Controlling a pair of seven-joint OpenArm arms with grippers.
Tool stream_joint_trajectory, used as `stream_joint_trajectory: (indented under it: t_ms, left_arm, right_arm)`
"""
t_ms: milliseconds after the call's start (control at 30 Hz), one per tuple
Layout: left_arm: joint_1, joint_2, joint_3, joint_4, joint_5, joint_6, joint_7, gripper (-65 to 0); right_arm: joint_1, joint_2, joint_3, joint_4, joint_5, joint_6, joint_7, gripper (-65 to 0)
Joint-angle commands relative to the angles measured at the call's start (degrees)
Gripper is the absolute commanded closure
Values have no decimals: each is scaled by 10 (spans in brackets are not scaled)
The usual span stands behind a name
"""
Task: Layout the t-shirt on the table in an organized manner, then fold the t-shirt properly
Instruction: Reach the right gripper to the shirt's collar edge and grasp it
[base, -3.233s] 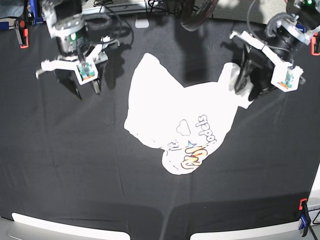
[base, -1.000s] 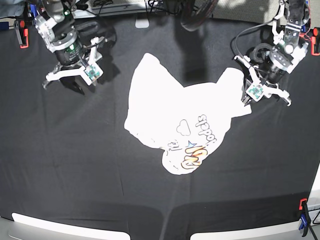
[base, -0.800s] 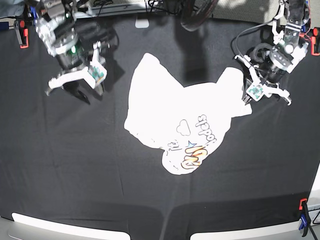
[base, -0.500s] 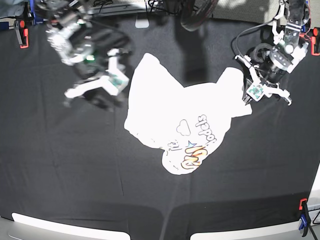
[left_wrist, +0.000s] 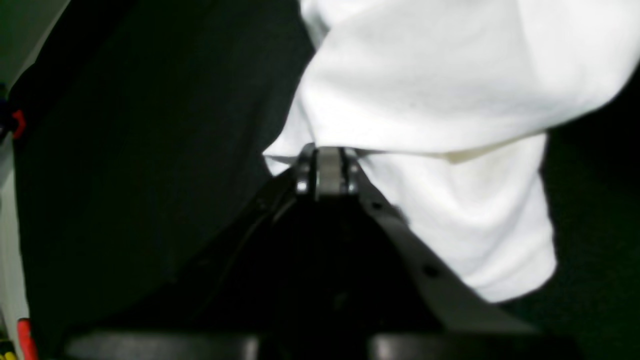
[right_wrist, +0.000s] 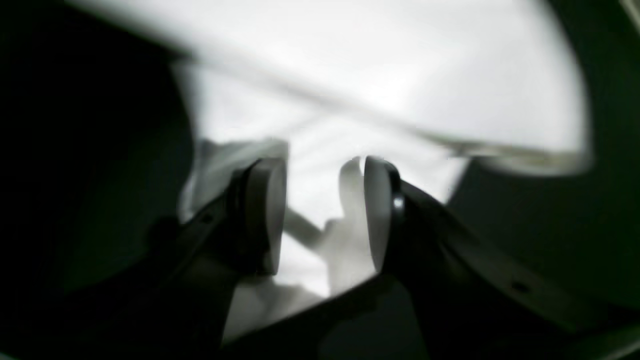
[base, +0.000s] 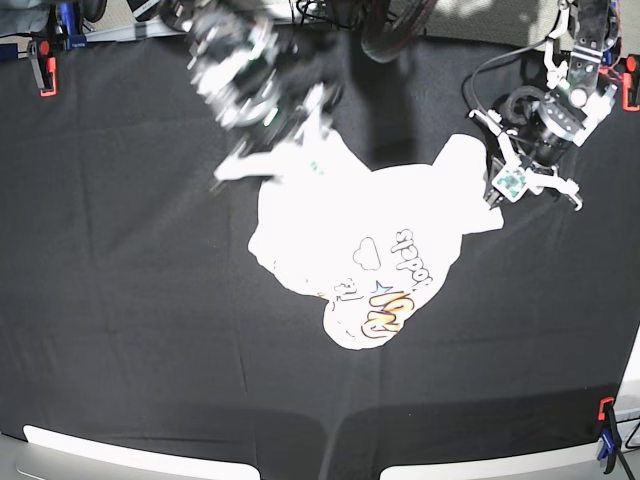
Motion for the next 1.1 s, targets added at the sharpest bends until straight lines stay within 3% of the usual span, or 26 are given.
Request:
stream_joint_trajectory:
  t_ms: [0,267,433,600,733,800,900,967,1067]
  left_arm:
    - [-5,-6,-3,9,-5,4,-11,0]
    - [-5,-6,-3,9,-5,4,-11,0]
    - [-5,-6,-3,9,-5,4,-12,0]
    - [-5,-6,-3,9,-5,4,-11,0]
    - [-5,-6,-3,9,-5,4,-11,0]
    - [-5,-6,-3,9,-5,4,-11,0]
    - [-5,-6,-3,9,-5,4,-11,0]
    - [-5,-6,-3,9,-5,4,-11,0]
    - [-5,-6,-3,9,-5,4,-11,0]
  right_arm:
    - [2,0,-15,11,-22,-6,7,-256]
    - [1,0,-164,35,-145,-46,-77,-256]
    - [1,19,-174,35,-189,-79,-135,-256]
    - [1,50,-174,34,-146,-81,-138,-256]
    - [1,61,-174,34,-145,-86,-138,-254]
    - [1,64,-174,34,-145,-94,-138,-210]
    - [1,65,-174,34,-158,-101,-139,-81]
    - [1,65,-174,34,-192,-125,-140,0]
    - [1,65,-174,34,-257,-139,-156,0]
